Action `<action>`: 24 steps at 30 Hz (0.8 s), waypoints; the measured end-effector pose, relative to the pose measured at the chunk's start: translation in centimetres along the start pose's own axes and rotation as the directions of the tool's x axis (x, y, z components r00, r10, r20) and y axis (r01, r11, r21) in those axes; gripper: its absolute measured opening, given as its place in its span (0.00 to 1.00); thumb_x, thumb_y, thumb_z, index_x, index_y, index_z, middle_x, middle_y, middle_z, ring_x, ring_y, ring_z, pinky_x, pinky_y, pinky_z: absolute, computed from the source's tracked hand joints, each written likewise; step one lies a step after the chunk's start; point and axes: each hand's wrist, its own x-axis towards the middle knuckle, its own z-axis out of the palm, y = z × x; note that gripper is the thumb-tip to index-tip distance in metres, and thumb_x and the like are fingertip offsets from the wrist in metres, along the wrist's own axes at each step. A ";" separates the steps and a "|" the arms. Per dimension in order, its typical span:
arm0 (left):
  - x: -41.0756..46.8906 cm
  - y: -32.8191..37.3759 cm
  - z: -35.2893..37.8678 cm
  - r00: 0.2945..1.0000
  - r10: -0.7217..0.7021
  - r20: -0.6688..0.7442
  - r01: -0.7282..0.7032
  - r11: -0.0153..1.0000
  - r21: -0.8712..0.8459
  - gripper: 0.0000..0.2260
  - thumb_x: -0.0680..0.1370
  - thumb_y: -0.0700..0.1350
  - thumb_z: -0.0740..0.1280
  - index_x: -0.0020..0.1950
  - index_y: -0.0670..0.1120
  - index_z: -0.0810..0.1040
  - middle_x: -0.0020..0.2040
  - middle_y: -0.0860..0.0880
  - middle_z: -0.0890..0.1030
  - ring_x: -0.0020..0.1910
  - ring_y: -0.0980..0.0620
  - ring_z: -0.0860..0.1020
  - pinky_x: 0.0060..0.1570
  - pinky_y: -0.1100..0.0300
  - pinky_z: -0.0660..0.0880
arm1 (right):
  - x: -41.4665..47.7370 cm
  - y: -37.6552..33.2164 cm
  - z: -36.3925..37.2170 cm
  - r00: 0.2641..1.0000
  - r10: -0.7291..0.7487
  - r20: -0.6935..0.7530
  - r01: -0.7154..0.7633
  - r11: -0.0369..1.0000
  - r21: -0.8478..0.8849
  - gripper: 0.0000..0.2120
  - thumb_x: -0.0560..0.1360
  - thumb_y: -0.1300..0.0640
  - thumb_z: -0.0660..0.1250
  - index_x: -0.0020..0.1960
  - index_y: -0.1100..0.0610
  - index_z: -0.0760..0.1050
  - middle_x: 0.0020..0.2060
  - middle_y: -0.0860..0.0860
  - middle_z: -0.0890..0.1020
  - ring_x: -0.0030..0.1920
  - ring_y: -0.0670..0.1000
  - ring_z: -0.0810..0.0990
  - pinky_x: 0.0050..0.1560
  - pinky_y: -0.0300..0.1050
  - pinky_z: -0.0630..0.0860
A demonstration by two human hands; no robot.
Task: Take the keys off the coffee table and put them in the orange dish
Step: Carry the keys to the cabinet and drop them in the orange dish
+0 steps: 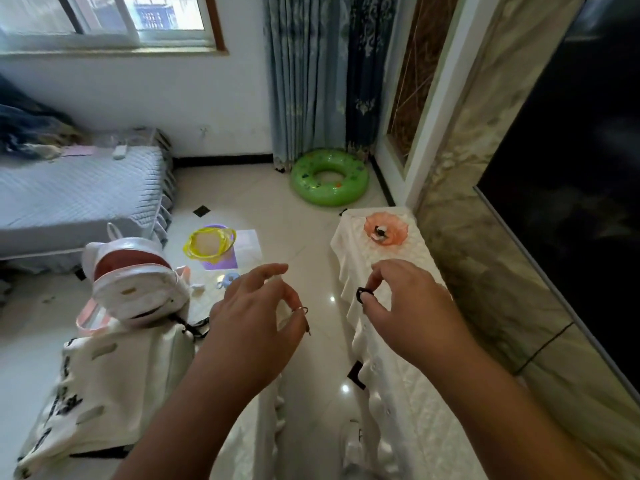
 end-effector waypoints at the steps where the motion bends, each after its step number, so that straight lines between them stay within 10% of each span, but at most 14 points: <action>1: 1.2 -0.3 0.1 1.000 -0.004 0.004 0.004 1.000 0.001 0.04 0.72 0.49 0.71 0.42 0.57 0.77 0.68 0.60 0.71 0.66 0.52 0.69 0.65 0.50 0.62 | 1.3 0.2 0.1 1.000 -0.008 -0.004 0.008 1.000 0.007 0.05 0.76 0.46 0.66 0.49 0.45 0.73 0.54 0.42 0.78 0.55 0.47 0.75 0.55 0.50 0.74; 16: 23.7 0.1 1.6 0.994 -0.071 -0.085 0.080 0.991 0.110 0.04 0.72 0.50 0.71 0.41 0.56 0.76 0.67 0.59 0.72 0.66 0.51 0.70 0.60 0.46 0.68 | 27.4 5.1 0.6 0.994 -0.104 -0.042 0.108 0.989 0.098 0.04 0.74 0.46 0.67 0.46 0.45 0.73 0.49 0.42 0.78 0.53 0.49 0.75 0.46 0.44 0.56; 24: 31.5 0.1 3.2 0.991 -0.102 -0.085 0.107 0.992 0.059 0.04 0.72 0.48 0.70 0.42 0.56 0.76 0.67 0.58 0.72 0.68 0.52 0.69 0.63 0.43 0.66 | 35.4 6.6 0.8 0.989 -0.150 0.021 0.146 0.982 0.119 0.05 0.75 0.46 0.66 0.46 0.46 0.73 0.50 0.43 0.77 0.55 0.49 0.74 0.49 0.49 0.70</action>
